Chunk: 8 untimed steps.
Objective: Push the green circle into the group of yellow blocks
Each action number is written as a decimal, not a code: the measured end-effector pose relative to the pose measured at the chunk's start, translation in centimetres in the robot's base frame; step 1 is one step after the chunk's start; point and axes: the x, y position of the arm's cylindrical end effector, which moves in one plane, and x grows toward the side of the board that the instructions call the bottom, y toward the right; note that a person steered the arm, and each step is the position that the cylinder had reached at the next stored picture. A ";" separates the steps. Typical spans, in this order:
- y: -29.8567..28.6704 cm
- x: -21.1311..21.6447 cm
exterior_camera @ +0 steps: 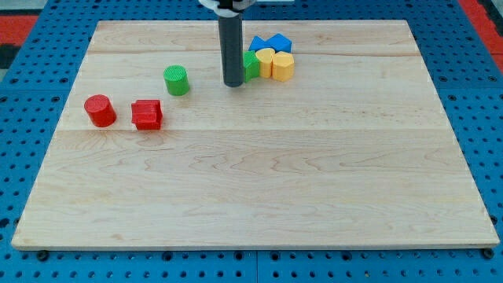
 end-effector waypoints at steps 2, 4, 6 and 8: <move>-5.4 -3.2; -10.5 -3.6; -8.7 2.1; -10.5 8.8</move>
